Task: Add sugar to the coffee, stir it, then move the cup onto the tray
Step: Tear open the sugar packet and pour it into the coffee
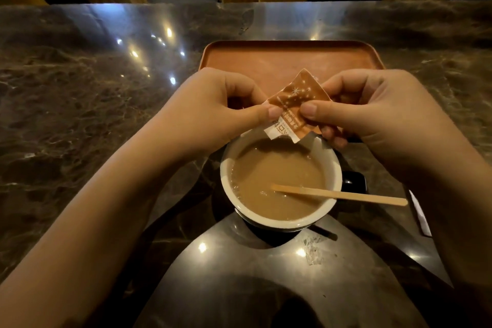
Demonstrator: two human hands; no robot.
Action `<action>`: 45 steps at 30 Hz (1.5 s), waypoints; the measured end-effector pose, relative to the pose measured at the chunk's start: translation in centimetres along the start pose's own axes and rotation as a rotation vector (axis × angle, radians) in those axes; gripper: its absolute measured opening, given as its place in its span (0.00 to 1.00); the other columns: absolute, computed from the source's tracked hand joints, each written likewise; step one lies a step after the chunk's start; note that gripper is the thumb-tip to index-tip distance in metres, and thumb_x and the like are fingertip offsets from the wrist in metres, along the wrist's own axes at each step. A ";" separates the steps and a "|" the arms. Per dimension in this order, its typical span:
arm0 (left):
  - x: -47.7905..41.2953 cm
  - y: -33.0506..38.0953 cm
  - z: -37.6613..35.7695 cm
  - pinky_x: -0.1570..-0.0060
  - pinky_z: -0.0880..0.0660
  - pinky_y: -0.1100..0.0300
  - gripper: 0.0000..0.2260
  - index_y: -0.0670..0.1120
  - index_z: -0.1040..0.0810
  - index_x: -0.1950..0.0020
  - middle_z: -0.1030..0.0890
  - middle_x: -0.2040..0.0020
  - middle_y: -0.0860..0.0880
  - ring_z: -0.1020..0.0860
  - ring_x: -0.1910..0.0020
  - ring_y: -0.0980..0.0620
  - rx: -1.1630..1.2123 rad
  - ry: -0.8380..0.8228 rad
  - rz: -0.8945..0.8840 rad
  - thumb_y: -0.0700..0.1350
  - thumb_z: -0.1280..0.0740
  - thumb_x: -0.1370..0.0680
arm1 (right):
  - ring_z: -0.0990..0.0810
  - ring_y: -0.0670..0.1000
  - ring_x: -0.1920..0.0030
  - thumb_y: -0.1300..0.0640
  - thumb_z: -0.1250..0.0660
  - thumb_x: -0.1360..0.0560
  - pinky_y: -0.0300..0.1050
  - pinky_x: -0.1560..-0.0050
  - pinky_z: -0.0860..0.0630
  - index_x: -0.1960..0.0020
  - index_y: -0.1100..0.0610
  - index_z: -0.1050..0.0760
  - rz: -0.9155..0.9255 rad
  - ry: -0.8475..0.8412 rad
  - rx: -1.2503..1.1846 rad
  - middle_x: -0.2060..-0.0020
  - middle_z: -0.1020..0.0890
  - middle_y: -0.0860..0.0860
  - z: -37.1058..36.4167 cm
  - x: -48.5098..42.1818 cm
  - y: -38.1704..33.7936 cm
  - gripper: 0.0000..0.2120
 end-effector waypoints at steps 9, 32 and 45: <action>0.0 -0.1 -0.1 0.71 0.28 0.74 0.07 0.47 0.18 0.61 0.17 0.65 0.49 0.23 0.71 0.60 0.080 -0.022 0.009 0.50 0.31 0.31 | 0.24 0.42 0.76 0.60 0.30 0.33 0.30 0.77 0.28 0.60 0.57 0.20 0.058 0.050 0.062 0.73 0.17 0.49 0.2 0.1 -0.5 0.02; 0.3 0.5 0.0 0.61 0.23 0.69 0.11 0.45 0.18 0.57 0.16 0.59 0.46 0.19 0.60 0.50 0.156 -0.102 -0.037 0.51 0.32 0.32 | 0.23 0.42 0.75 0.57 0.30 0.34 0.31 0.74 0.26 0.60 0.55 0.21 0.097 0.057 0.042 0.72 0.16 0.47 0.3 0.7 -1.3 0.04; 0.6 1.2 0.1 0.54 0.21 0.56 0.12 0.42 0.18 0.58 0.16 0.59 0.42 0.19 0.57 0.45 0.154 -0.049 -0.092 0.50 0.32 0.33 | 0.24 0.41 0.74 0.55 0.32 0.33 0.30 0.73 0.27 0.58 0.53 0.21 0.151 0.065 0.096 0.68 0.16 0.48 0.1 0.8 -1.4 0.05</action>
Point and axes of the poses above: each hand's wrist, its own x-axis away from the middle knuckle, its own z-axis out of the back of the hand, y = z × x, the point moved 5 cm from there along -x, towards the middle knuckle
